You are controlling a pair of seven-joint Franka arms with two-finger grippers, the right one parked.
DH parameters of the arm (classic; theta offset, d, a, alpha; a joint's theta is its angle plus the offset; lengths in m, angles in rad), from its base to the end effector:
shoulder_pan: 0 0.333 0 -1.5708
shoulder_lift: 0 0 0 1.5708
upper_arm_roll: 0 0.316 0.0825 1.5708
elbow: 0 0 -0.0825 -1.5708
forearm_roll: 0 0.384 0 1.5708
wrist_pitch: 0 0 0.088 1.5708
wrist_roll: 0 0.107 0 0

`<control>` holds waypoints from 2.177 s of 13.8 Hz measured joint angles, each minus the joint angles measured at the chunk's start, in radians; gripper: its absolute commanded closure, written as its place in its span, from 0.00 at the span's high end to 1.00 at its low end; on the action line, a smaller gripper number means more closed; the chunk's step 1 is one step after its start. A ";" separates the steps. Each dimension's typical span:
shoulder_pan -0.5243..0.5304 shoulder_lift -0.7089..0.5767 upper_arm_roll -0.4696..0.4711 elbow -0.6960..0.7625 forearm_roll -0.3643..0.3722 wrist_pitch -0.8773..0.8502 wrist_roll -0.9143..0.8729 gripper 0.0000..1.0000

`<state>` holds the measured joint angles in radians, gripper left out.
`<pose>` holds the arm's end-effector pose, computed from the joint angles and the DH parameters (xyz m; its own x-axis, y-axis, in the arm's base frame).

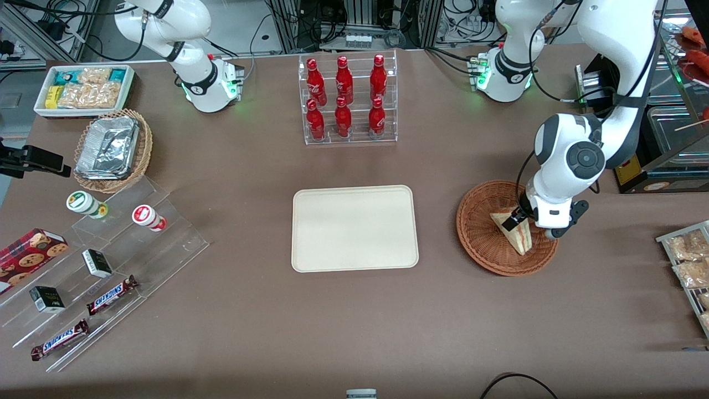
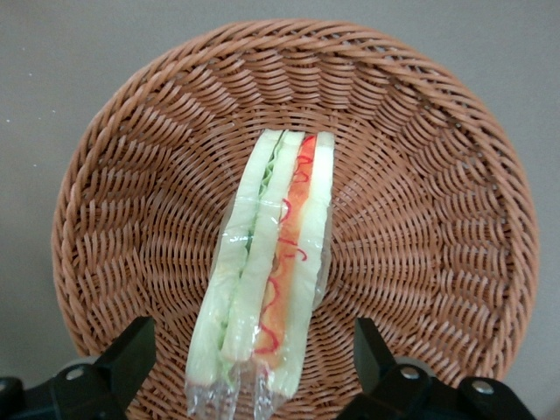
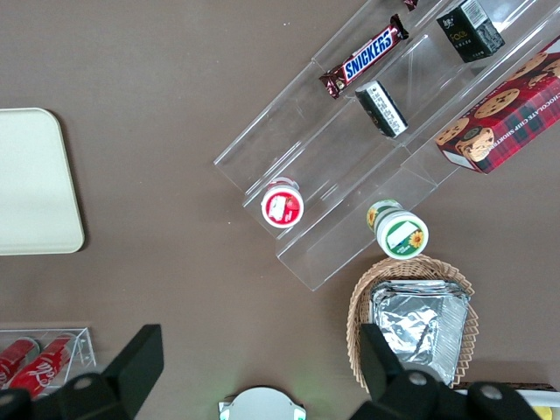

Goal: Place sandwich from basket to tray
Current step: 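Lower the left gripper and close it on the wrapped sandwich, then lift the sandwich and carry it over the white tray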

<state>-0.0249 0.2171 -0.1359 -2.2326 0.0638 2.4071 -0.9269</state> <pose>0.5337 -0.0863 0.2712 0.7512 0.6599 -0.0148 0.6590 -0.7511 -0.0391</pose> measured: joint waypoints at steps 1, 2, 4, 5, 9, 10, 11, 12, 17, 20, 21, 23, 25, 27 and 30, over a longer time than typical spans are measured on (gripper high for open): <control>0.001 0.012 0.001 0.000 0.000 0.007 0.000 1.00; 0.002 0.024 0.001 0.000 0.001 0.021 0.000 0.92; 0.004 0.046 0.002 0.000 0.001 0.042 -0.002 0.16; 0.005 0.053 0.002 0.000 0.001 0.045 -0.003 0.00; 0.006 0.054 0.003 0.003 0.001 0.042 -0.003 0.00; 0.006 0.052 0.003 0.009 0.002 0.031 -0.001 0.00; 0.006 0.048 0.003 0.025 0.006 -0.001 0.008 0.00; 0.006 0.041 0.003 0.055 0.006 -0.060 0.027 0.00; -0.031 0.028 -0.010 0.307 0.003 -0.344 0.096 0.00; -0.074 0.065 -0.056 0.401 -0.021 -0.359 0.096 0.00; -0.094 0.094 -0.071 0.432 -0.023 -0.359 0.094 0.00; -0.152 0.162 -0.085 0.494 -0.023 -0.359 0.092 0.00; -0.213 0.223 -0.089 0.544 -0.023 -0.358 0.090 0.00; -0.268 0.285 -0.091 0.594 -0.024 -0.358 0.089 0.00; -0.369 0.395 -0.093 0.710 -0.026 -0.357 0.018 0.00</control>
<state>-0.3937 0.6119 -0.2291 -1.5230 0.0381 2.0502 -0.9092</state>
